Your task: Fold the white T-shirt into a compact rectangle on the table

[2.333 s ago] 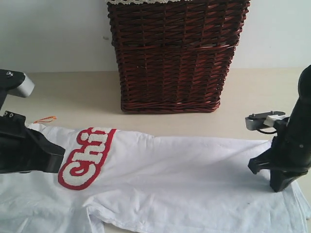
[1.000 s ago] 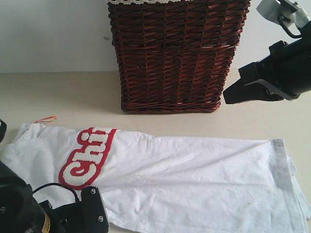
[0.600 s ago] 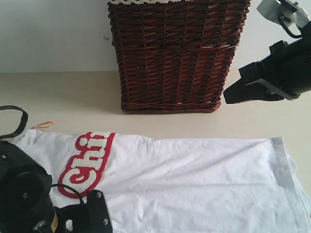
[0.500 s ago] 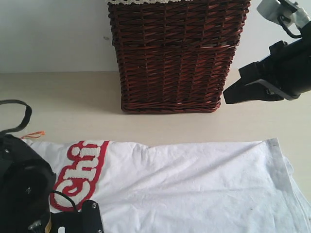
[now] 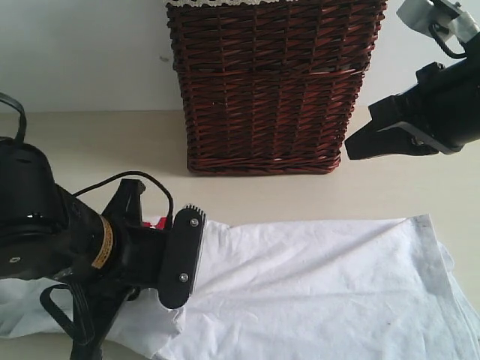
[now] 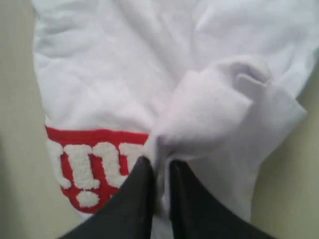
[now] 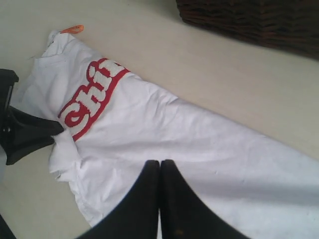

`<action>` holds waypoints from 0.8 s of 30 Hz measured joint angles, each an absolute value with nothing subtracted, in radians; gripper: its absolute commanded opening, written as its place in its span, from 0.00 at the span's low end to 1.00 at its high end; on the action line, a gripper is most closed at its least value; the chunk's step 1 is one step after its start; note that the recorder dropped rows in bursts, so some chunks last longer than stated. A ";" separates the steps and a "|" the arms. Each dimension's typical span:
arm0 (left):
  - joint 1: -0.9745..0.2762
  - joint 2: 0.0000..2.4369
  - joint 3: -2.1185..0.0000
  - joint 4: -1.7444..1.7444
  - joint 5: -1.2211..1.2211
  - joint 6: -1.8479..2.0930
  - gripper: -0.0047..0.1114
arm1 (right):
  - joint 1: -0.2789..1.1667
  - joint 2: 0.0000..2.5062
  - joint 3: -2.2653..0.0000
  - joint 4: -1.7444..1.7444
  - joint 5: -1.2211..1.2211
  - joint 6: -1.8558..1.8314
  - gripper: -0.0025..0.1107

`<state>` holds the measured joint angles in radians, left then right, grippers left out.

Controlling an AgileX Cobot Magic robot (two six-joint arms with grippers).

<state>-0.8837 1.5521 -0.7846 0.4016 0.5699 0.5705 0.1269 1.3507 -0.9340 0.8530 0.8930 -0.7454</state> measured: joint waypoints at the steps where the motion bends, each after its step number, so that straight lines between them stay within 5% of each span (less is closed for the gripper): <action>1: -0.884 1.554 -0.785 0.403 0.560 0.571 0.30 | 0.127 1.351 -0.934 0.853 0.893 -0.745 0.02; 3: -0.884 1.561 -0.785 0.413 0.559 0.567 0.41 | 0.127 1.351 -0.934 0.853 0.893 -0.745 0.02; 13: -0.868 1.563 -0.785 1.016 0.706 -0.195 0.41 | 0.127 1.351 -0.934 0.857 0.893 -0.745 0.02; 16: -0.870 1.563 -0.785 0.943 0.715 -0.219 0.32 | 0.127 1.351 -0.934 0.857 0.893 -0.745 0.02; 20: -0.896 1.563 -0.786 0.787 0.715 -0.143 0.07 | 0.127 1.351 -0.934 0.857 0.893 -0.745 0.02; 24: -0.904 1.563 -0.787 0.591 0.715 0.032 0.04 | 0.127 1.351 -0.934 0.857 0.893 -0.745 0.02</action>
<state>-0.9044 1.5630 -0.7868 0.5914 0.7147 0.0325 0.1269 1.3507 -0.9340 0.8566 0.8930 -0.7454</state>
